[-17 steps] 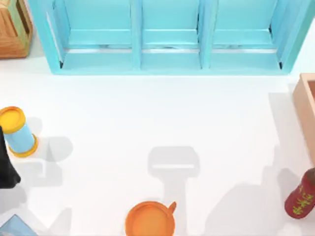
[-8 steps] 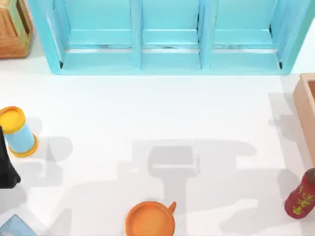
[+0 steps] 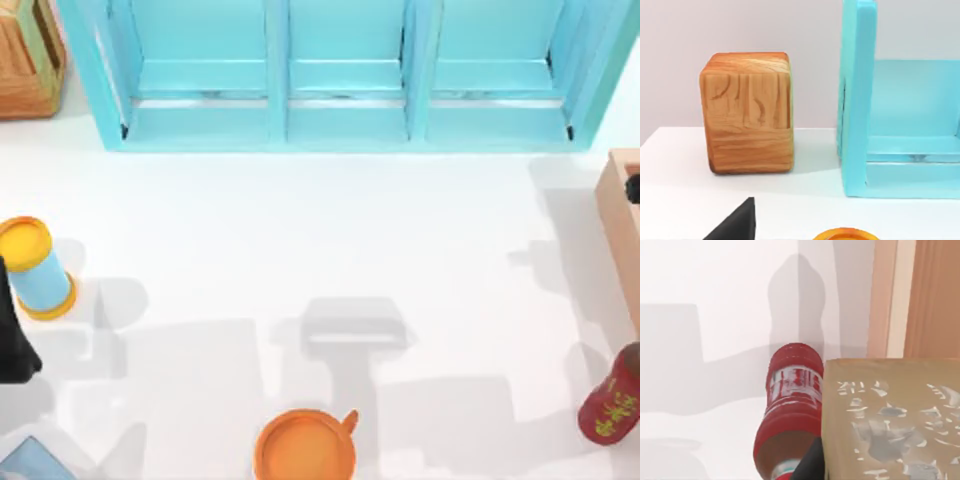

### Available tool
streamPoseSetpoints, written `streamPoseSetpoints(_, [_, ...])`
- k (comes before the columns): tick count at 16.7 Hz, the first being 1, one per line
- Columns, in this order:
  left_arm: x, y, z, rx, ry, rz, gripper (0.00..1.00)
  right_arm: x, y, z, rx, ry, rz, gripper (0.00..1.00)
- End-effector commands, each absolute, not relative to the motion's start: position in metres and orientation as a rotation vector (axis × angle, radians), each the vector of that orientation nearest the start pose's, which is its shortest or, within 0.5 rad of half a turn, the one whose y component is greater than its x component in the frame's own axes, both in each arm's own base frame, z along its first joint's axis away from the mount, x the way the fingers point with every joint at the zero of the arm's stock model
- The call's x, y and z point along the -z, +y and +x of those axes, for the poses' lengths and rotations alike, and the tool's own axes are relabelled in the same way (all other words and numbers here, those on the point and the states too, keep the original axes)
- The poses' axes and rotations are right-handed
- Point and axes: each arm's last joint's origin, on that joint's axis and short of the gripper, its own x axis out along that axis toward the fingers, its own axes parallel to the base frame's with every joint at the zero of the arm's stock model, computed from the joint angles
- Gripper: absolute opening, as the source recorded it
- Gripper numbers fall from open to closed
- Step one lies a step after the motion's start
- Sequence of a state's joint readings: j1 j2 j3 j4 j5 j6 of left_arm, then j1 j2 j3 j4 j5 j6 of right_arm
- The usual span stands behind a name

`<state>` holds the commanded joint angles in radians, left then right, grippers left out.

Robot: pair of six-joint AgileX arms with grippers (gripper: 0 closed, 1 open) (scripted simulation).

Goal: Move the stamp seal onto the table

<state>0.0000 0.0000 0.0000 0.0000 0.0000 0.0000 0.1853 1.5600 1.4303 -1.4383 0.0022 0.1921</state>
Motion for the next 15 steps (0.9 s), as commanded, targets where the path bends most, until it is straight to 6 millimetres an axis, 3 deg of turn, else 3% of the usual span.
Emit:
streamPoseSetpoints(5, [-0.16, -0.001, 0.106, 0.0, 0.0, 0.0, 1.0, -0.287, 0.059, 0.278, 0.011, 1.569, 0.009, 0.0])
streamPoseSetpoints(15, [-0.16, -0.001, 0.106, 0.0, 0.0, 0.0, 1.0, -0.231, 0.124, 0.338, 0.012, 1.573, 0.008, 0.0])
